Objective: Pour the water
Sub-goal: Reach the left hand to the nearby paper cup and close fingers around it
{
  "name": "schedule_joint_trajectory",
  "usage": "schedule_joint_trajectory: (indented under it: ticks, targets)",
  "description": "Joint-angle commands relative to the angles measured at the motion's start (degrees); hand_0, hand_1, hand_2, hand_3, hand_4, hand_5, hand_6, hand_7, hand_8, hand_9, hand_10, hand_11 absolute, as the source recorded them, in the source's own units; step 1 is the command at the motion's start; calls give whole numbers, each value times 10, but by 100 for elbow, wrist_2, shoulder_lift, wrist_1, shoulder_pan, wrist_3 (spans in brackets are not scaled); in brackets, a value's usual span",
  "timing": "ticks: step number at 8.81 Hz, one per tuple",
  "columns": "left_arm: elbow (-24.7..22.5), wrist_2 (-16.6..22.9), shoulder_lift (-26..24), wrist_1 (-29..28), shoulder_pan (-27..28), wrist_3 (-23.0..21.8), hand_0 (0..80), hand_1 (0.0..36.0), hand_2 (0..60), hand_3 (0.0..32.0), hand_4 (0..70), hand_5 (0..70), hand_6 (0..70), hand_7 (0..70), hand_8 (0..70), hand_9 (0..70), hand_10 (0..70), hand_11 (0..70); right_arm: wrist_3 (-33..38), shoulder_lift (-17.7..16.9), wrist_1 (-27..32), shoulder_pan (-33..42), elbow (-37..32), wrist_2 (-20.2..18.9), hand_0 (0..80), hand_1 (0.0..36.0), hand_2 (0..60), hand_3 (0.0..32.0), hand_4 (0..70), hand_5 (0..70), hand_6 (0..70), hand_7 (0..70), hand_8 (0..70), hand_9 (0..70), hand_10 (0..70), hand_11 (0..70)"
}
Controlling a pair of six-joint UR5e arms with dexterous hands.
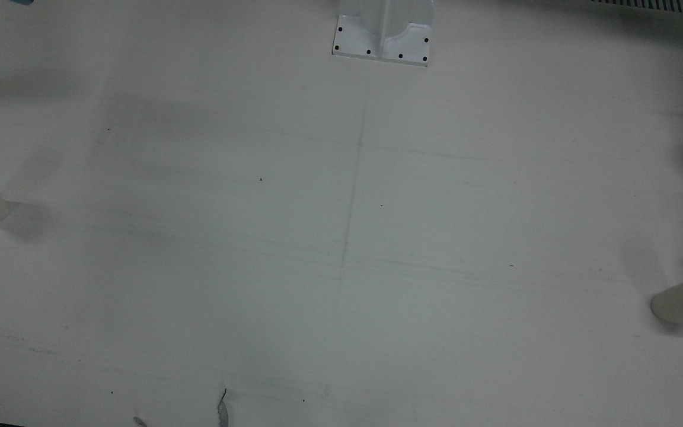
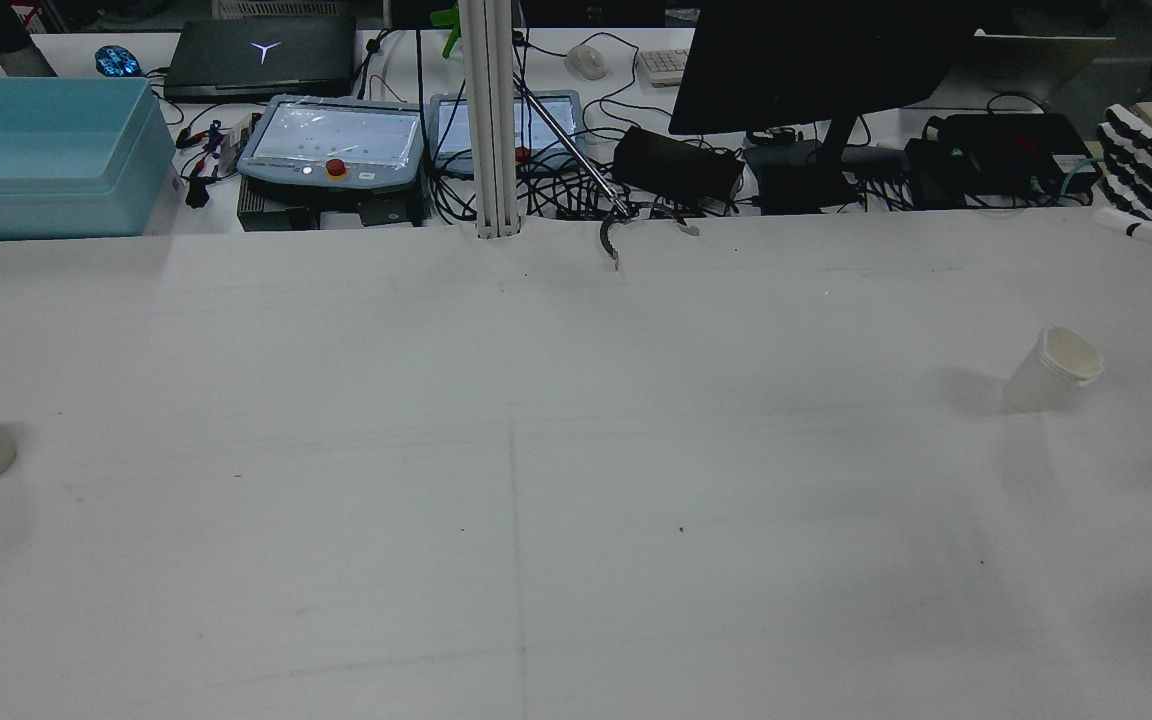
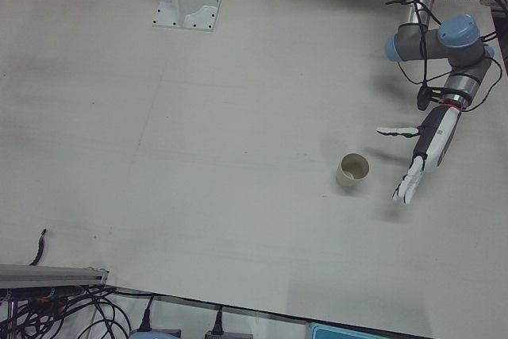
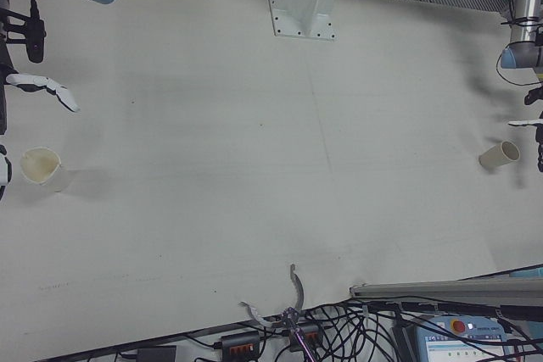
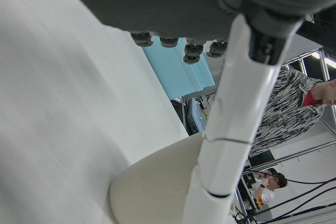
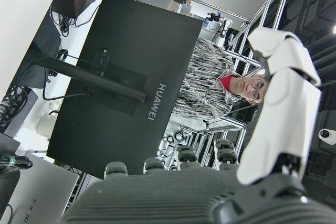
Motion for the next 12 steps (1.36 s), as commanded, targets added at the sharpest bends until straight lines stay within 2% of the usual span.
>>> schedule_joint_trajectory:
  ticks: [1, 2, 3, 4, 5, 6, 8, 10, 12]
  targets:
    - [628, -163, -552, -19, 306, 23, 800, 275, 0, 0, 95, 0, 77, 52, 5, 0, 0, 32, 7, 1, 0, -24, -9, -6, 491, 229, 268, 0, 0, 53, 88, 11, 7, 0, 0, 0]
    - [813, -372, -666, -80, 464, 6, 679, 241, 0, 0, 105, 0, 78, 52, 5, 0, 0, 25, 7, 1, -9, -42, -9, 3, 490, 226, 266, 0, 0, 52, 84, 4, 6, 0, 0, 0]
    - [1059, -583, -737, -350, 683, -3, 582, 188, 0, 0, 127, 0, 78, 55, 5, 0, 0, 14, -2, 1, -1, -51, -9, 12, 489, 225, 265, 0, 0, 51, 85, 3, 7, 0, 0, 0]
    - [1052, -829, -746, -414, 790, -29, 490, 100, 0, 0, 162, 0, 72, 50, 4, 0, 0, 0, 7, 1, -9, -51, -9, 12, 488, 225, 270, 0, 0, 52, 89, 14, 7, 0, 0, 0]
    - [1044, -849, -790, -406, 799, -38, 438, 20, 0, 0, 190, 0, 67, 49, 3, 0, 0, 0, 7, 1, -9, -42, -9, 12, 489, 224, 271, 0, 0, 52, 93, 26, 8, 0, 0, 0]
    - [1043, -858, -843, -397, 800, -29, 406, 0, 0, 0, 213, 0, 68, 52, 3, 0, 0, 0, 7, 1, -9, -51, -18, 12, 489, 224, 270, 0, 0, 51, 93, 22, 8, 0, 0, 0]
    - [1017, -858, -913, -344, 808, -29, 451, 5, 0, 0, 226, 0, 72, 57, 4, 0, 0, 0, -10, 1, -9, -51, -27, 12, 489, 223, 269, 0, 0, 51, 91, 18, 8, 0, 0, 0]
    - [1008, -858, -957, -300, 808, -29, 482, 55, 0, 0, 224, 0, 76, 63, 5, 0, 0, 0, -2, 1, -9, -51, -35, 12, 487, 219, 260, 0, 0, 49, 90, 13, 8, 0, 0, 0]
    - [1034, -849, -958, -300, 808, -20, 493, 76, 0, 0, 215, 0, 76, 62, 5, 0, 0, 2, 7, -8, -9, -42, -44, 12, 487, 217, 259, 0, 0, 49, 87, 5, 7, 0, 0, 0]
